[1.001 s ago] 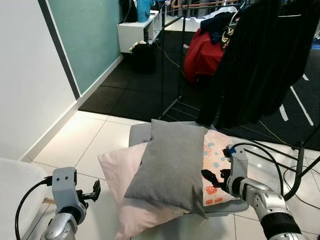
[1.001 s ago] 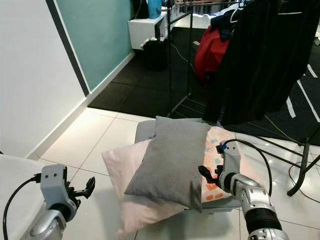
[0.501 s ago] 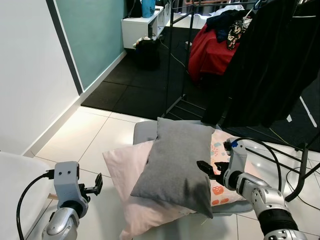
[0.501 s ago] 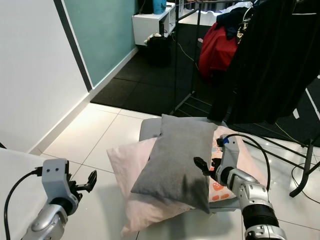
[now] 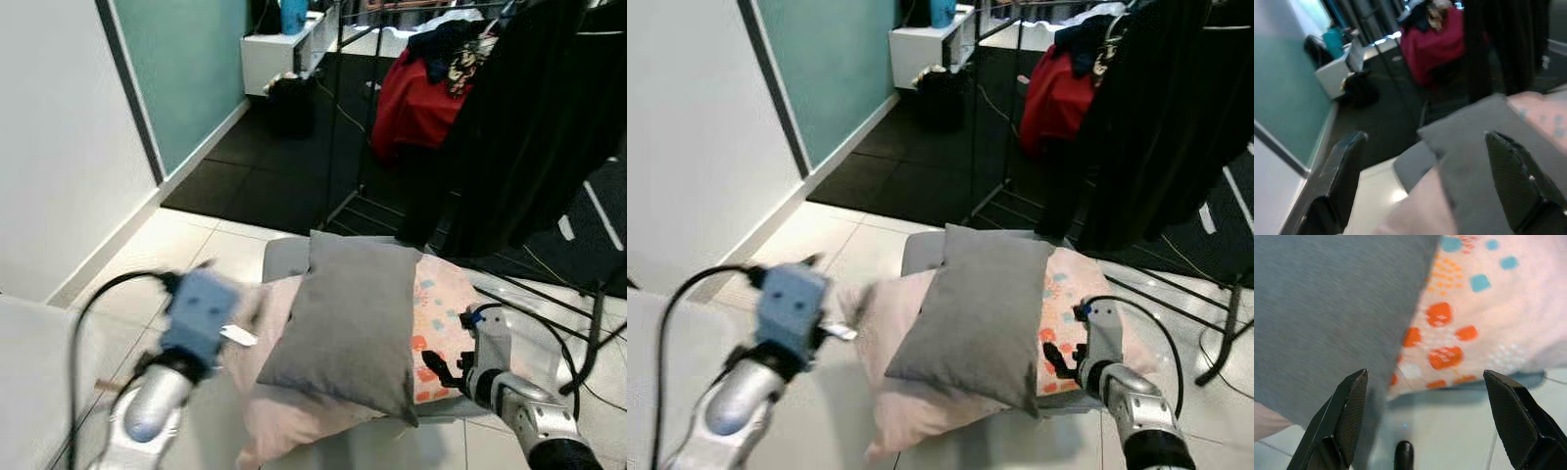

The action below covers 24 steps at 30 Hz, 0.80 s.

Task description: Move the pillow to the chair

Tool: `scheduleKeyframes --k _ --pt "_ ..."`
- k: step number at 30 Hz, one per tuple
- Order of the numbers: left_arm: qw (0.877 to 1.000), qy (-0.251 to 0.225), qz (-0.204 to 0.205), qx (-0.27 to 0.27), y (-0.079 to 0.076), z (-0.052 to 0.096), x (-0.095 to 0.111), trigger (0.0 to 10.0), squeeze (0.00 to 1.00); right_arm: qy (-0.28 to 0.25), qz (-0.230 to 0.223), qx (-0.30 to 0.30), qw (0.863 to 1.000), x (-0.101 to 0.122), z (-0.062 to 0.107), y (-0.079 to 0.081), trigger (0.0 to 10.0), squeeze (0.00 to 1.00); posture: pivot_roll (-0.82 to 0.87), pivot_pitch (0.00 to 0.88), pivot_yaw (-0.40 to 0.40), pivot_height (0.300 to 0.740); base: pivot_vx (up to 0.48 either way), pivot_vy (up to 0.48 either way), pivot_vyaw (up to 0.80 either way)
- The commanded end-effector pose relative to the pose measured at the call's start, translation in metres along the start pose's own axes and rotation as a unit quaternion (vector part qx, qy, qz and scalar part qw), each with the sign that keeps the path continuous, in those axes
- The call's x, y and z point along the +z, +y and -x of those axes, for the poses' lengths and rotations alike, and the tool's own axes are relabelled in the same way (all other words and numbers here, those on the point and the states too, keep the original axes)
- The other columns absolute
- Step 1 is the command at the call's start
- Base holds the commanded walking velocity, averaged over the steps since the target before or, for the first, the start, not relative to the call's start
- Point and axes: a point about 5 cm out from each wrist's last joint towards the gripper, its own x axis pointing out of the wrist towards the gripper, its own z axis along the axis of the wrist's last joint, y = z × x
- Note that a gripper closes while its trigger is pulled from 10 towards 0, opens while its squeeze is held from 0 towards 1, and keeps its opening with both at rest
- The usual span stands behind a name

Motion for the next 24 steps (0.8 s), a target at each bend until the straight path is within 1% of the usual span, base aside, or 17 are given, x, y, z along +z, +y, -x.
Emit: scheduleKeyframes --k 1,2,3,4,5,6,8,10,11,12,15,18,21,24 --pt "0.993 0.007 -0.112 -0.022 -0.014 -0.002 -0.003 10.0 0.00 0.007 -0.006 0.011 1.000 -0.007 -0.002 0.005 10.0 0.00 -0.15 0.079 -0.012 0.740 0.000 0.000 0.00" --pt "0.993 0.007 -0.112 -0.022 -0.014 -0.002 -0.003 10.0 0.00 0.007 -0.006 0.011 1.000 -0.007 -0.002 0.005 10.0 0.00 -0.15 0.079 -0.012 0.740 0.000 0.000 0.00" --pt "0.988 0.012 -0.151 -0.021 -0.019 -0.003 -0.005 10.0 0.00 0.007 -0.007 0.015 1.000 -0.008 -0.002 0.006 10.0 0.00 -0.15 0.077 -0.010 0.740 0.000 0.000 0.00" --pt "0.983 0.021 -0.181 -0.022 -0.022 -0.003 -0.008 10.0 0.00 0.007 -0.008 0.016 1.000 -0.009 -0.002 0.007 10.0 0.00 -0.16 0.078 -0.012 0.740 0.000 0.000 0.00" --pt "0.978 0.048 -0.204 -0.018 -0.024 -0.004 -0.015 10.0 0.00 0.010 -0.007 0.014 1.000 -0.011 -0.002 0.005 10.0 0.00 -0.15 0.075 -0.015 0.740 0.000 0.000 0.00" --pt "0.978 0.048 -0.204 -0.018 -0.024 -0.004 -0.015 10.0 0.00 0.010 -0.007 0.014 1.000 -0.011 -0.002 0.005 10.0 0.00 -0.15 0.075 -0.015 0.740 0.000 0.000 0.00" --pt "0.978 0.044 -0.199 -0.043 -0.032 -0.003 -0.014 10.0 0.00 0.016 -0.004 0.005 1.000 -0.015 -0.001 0.001 10.0 0.00 -0.15 0.073 -0.019 0.740 0.000 0.000 0.00" --pt "0.970 0.047 -0.230 -0.062 -0.039 -0.003 -0.011 10.0 0.00 0.022 -0.002 -0.004 1.000 -0.019 0.000 -0.003 10.0 0.00 -0.14 0.073 -0.024 0.740 0.000 0.000 0.00" --pt "0.967 0.051 -0.241 -0.064 -0.040 -0.003 -0.010 10.0 0.00 0.023 -0.002 -0.006 1.000 -0.020 0.000 -0.004 10.0 0.00 -0.14 0.073 -0.024 0.740 0.000 0.000 0.00" --pt "0.967 0.051 -0.241 -0.064 -0.040 -0.003 -0.010 10.0 0.00 0.023 -0.002 -0.006 1.000 -0.020 0.000 -0.004 10.0 0.00 -0.14 0.073 -0.024 0.740 0.000 0.000 0.00" --pt "0.965 0.065 -0.235 -0.095 -0.048 -0.007 -0.012 10.0 0.00 0.026 -0.003 -0.009 1.000 -0.022 0.000 -0.006 10.0 0.00 -0.14 0.073 -0.026 0.740 0.000 0.000 0.00" --pt "0.962 0.069 -0.247 -0.098 -0.051 -0.010 -0.011 10.0 0.00 0.026 -0.006 -0.008 1.000 -0.023 0.000 -0.006 10.0 0.00 -0.15 0.073 -0.024 0.740 0.000 0.000 0.00" --pt "0.961 0.069 -0.251 -0.098 -0.052 -0.010 -0.011 10.0 0.00 0.025 -0.007 -0.006 1.000 -0.022 0.000 -0.006 10.0 0.00 -0.15 0.072 -0.029 0.740 0.000 0.000 0.00" --pt "0.959 0.056 -0.262 -0.097 -0.055 -0.010 -0.007 10.0 0.00 0.025 -0.008 -0.005 1.000 -0.022 0.000 -0.007 10.0 0.00 -0.14 0.077 -0.033 0.740 0.000 0.000 0.00"
